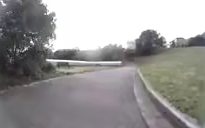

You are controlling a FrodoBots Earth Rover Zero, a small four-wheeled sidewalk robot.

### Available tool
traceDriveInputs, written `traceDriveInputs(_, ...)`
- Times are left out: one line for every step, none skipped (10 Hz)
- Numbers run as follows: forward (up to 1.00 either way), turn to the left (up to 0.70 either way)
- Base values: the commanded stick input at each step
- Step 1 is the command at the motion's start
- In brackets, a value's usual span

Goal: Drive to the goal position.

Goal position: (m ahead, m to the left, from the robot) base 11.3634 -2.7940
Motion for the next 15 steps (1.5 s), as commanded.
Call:
traceDriveInputs(1.0, 0.0)
traceDriveInputs(1.0, 0.0)
traceDriveInputs(1.0, -0.29)
traceDriveInputs(1.0, -0.34)
traceDriveInputs(1.0, -0.39)
traceDriveInputs(1.0, -0.4)
traceDriveInputs(1.0, -0.4)
traceDriveInputs(1.0, -0.4)
traceDriveInputs(1.0, -0.4)
traceDriveInputs(1.0, -0.34)
traceDriveInputs(1.0, -0.16)
traceDriveInputs(1.0, 0.0)
traceDriveInputs(1.0, 0.0)
traceDriveInputs(1.0, 0.0)
traceDriveInputs(1.0, 0.0)
